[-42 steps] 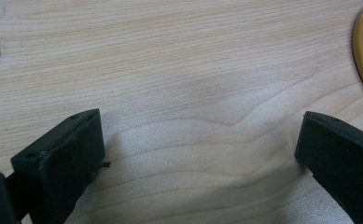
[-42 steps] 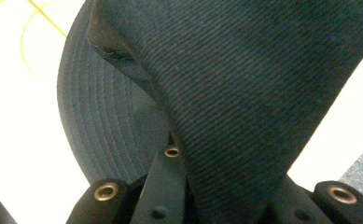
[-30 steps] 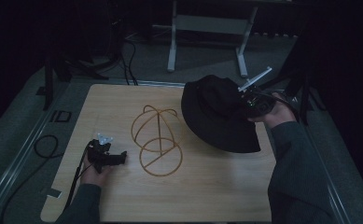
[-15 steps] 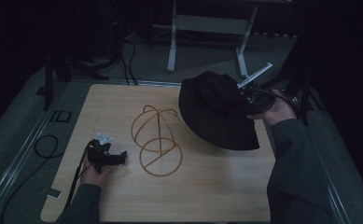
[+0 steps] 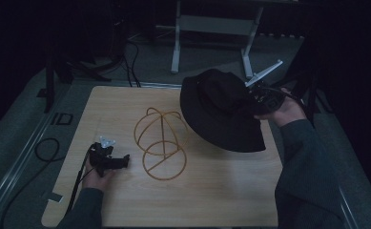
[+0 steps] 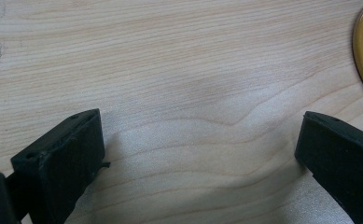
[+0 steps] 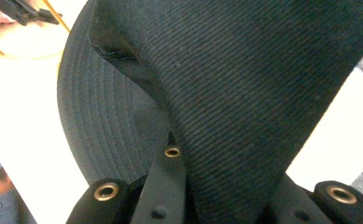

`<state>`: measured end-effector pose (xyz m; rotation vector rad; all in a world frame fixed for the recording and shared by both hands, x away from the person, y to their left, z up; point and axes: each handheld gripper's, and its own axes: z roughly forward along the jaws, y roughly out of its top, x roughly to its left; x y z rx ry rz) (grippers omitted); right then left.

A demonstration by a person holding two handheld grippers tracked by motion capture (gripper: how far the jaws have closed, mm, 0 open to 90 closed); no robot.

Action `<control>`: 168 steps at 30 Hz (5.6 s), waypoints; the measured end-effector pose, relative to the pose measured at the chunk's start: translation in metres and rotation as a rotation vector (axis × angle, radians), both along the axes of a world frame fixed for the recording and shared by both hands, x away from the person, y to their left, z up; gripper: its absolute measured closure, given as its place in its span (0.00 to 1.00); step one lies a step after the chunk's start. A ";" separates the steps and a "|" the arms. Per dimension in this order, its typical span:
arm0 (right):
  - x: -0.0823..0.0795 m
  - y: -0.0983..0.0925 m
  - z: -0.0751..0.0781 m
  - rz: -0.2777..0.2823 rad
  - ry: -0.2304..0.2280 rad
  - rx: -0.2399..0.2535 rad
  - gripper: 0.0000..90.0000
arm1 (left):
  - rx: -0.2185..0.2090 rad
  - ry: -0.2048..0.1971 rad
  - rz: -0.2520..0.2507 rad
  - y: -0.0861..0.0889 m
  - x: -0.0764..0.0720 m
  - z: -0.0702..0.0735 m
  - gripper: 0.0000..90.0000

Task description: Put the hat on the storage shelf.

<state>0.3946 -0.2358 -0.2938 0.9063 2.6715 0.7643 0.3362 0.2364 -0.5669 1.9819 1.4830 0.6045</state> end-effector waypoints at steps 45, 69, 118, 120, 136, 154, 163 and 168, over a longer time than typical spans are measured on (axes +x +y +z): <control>-0.012 0.002 0.027 0.080 -0.037 0.052 0.97 | -0.003 -0.003 0.002 0.000 0.000 0.000 0.02; -0.018 0.005 0.040 0.114 -0.052 0.063 0.97 | -0.003 -0.001 0.002 0.000 0.000 0.000 0.02; -0.030 0.042 0.048 0.259 -0.075 0.101 0.97 | -0.003 -0.002 0.003 0.000 0.000 0.000 0.02; -0.030 0.045 0.049 0.267 -0.075 0.104 0.97 | -0.003 -0.003 0.004 0.000 0.000 0.000 0.02; -0.029 0.074 0.047 0.329 -0.063 0.101 0.97 | -0.004 -0.002 0.003 0.000 0.000 0.000 0.02; -0.031 0.100 0.037 0.394 -0.047 0.092 0.96 | -0.004 -0.002 0.003 0.000 0.000 0.000 0.02; -0.031 0.114 0.032 0.418 -0.040 0.064 0.96 | -0.005 -0.001 0.003 0.000 0.000 0.000 0.02; -0.031 0.122 0.028 0.430 -0.037 0.062 0.96 | -0.003 -0.001 0.003 0.000 0.000 0.000 0.02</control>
